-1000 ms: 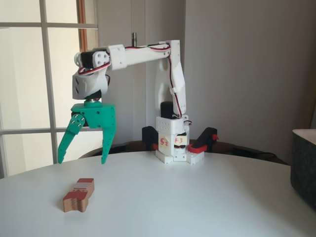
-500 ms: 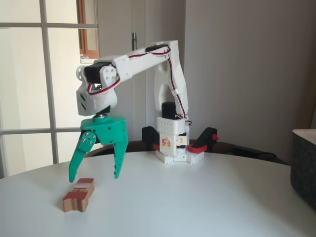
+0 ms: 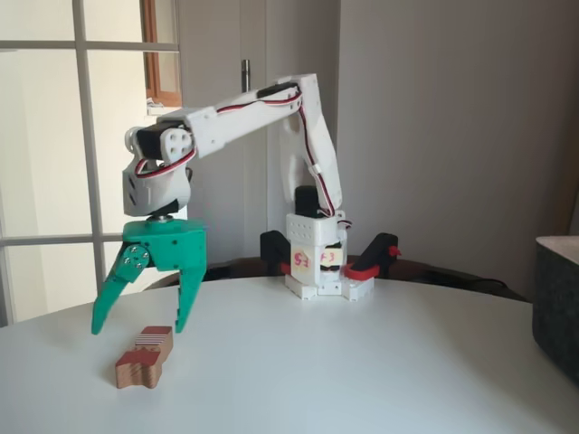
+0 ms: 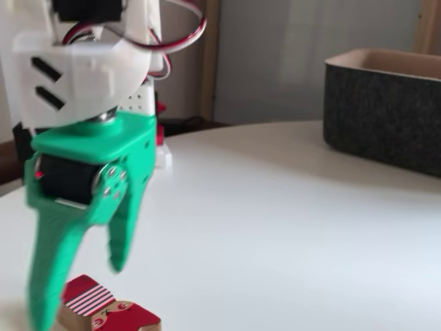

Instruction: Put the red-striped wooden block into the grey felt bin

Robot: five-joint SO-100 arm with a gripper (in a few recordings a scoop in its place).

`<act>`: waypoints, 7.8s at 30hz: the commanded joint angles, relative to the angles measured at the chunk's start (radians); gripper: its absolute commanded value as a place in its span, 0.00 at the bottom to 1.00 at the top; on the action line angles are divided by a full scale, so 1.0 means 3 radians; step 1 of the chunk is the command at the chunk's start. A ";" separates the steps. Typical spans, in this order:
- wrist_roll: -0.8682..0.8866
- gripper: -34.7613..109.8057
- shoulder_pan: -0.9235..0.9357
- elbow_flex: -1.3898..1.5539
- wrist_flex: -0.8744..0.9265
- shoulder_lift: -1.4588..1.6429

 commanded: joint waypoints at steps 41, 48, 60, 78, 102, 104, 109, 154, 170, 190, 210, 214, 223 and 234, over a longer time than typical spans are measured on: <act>0.0245 0.25 -0.0051 -0.1248 -0.0419 -0.0286; 0.0327 0.25 -0.0118 -0.1432 -0.0419 0.0327; 0.0440 0.26 -0.0966 -0.1427 -0.0547 0.1488; 0.0174 0.25 -0.3467 -0.1411 -0.1161 0.1836; -0.0798 0.24 -0.4576 -0.1421 -0.3150 -0.0066; -0.0926 0.25 -0.4576 -0.1421 -0.3232 -0.0199; -0.1094 0.26 -0.4566 -0.1421 -0.3324 -0.0435; 0.0849 0.32 -0.1002 -0.1028 0.1375 0.2465; 0.0951 0.24 0.0511 0.0864 0.0169 0.3625; 0.1181 0.24 0.0583 0.4157 -0.0353 0.6090; 0.1237 0.26 0.0373 0.5062 -0.0701 0.6392; 0.1232 0.25 0.0378 0.5077 -0.0701 0.6427; 0.1135 0.24 0.0378 0.5093 -0.0701 0.6468; 0.1135 0.24 0.0343 0.5098 -0.0701 0.6473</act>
